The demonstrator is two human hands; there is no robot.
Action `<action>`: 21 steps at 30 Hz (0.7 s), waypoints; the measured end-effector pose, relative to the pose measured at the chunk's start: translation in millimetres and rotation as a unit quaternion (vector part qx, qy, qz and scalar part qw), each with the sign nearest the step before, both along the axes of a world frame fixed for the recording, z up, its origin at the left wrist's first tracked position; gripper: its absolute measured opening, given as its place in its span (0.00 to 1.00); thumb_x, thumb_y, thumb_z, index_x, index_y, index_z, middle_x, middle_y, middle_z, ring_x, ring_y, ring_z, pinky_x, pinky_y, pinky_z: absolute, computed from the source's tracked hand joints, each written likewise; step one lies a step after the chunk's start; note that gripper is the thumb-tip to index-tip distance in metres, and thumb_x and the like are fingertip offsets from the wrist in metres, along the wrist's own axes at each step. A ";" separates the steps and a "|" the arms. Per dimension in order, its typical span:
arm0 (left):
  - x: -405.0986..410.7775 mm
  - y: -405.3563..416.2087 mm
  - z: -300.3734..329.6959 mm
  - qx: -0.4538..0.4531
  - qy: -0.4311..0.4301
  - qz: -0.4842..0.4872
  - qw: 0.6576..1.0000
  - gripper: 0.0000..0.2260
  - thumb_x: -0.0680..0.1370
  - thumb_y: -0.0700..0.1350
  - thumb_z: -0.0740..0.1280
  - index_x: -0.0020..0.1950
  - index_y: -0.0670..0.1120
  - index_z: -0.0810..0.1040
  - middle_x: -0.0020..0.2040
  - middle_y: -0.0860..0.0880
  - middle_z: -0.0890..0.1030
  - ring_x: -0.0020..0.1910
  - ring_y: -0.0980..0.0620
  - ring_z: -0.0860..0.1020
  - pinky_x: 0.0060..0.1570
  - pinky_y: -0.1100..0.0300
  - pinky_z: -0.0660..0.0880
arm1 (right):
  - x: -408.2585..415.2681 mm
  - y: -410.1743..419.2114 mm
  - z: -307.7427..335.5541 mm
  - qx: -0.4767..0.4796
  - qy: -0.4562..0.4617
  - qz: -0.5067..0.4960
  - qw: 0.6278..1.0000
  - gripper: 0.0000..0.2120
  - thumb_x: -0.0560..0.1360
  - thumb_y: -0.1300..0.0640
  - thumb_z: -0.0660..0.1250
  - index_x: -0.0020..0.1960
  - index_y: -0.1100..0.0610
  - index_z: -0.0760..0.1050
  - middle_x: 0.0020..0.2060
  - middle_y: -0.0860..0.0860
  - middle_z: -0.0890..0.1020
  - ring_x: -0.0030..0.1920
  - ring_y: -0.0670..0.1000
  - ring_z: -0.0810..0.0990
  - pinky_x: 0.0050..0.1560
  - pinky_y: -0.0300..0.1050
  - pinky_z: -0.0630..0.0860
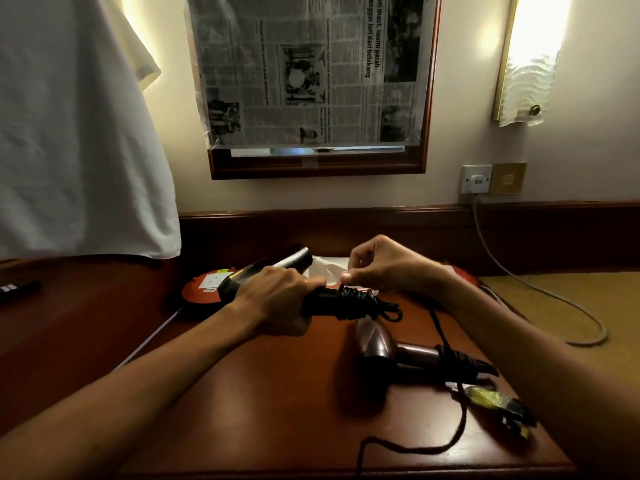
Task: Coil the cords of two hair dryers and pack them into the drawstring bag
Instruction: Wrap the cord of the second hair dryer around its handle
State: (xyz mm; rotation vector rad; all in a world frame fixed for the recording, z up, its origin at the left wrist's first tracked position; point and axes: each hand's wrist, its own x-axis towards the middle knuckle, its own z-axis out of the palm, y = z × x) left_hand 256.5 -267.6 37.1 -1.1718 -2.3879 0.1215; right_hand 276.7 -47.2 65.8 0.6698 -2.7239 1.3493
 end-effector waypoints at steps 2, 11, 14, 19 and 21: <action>-3.0 -2.1 -2.8 0.028 -0.007 -0.014 0.999 0.14 0.68 0.49 0.59 0.52 0.51 0.74 0.36 0.48 0.81 0.33 0.45 0.79 0.33 0.57 0.74 | -1.5 -1.6 -23.4 -0.112 -0.016 0.020 0.993 0.14 0.69 0.48 0.74 0.40 0.59 0.79 0.33 0.61 0.78 0.32 0.54 0.74 0.30 0.41 0.69; -6.5 1.8 -9.9 0.187 -0.088 0.029 0.978 0.17 0.66 0.46 0.63 0.55 0.55 0.73 0.42 0.44 0.82 0.38 0.40 0.81 0.37 0.51 0.78 | 54.9 -52.3 -107.8 -0.226 -0.002 -0.077 0.971 0.12 0.81 0.61 0.59 0.54 0.44 0.73 0.31 0.51 0.78 0.24 0.45 0.75 0.24 0.38 0.73; -7.0 6.6 -0.6 0.136 -0.077 0.089 0.984 0.19 0.70 0.45 0.65 0.61 0.54 0.73 0.46 0.45 0.81 0.43 0.43 0.81 0.43 0.51 0.79 | 83.2 -63.1 -113.6 -0.096 -0.068 -0.051 0.992 0.14 0.81 0.58 0.60 0.62 0.43 0.67 0.45 0.55 0.82 0.39 0.53 0.83 0.38 0.44 0.80; -5.7 14.9 -10.0 0.014 -0.055 0.154 0.986 0.17 0.66 0.49 0.63 0.54 0.51 0.75 0.44 0.46 0.80 0.42 0.43 0.80 0.40 0.53 0.74 | 85.8 -50.6 -39.5 0.152 0.056 -0.069 0.984 0.09 0.79 0.54 0.61 0.42 0.55 0.73 0.36 0.50 0.77 0.39 0.52 0.77 0.38 0.48 0.70; -3.2 17.5 -10.4 -0.004 -0.055 0.145 0.988 0.14 0.67 0.48 0.64 0.53 0.51 0.74 0.40 0.48 0.77 0.38 0.44 0.78 0.40 0.53 0.76 | 73.4 -42.9 -8.5 0.180 0.086 -0.083 0.976 0.11 0.78 0.56 0.63 0.39 0.59 0.78 0.34 0.55 0.80 0.34 0.53 0.77 0.34 0.51 0.71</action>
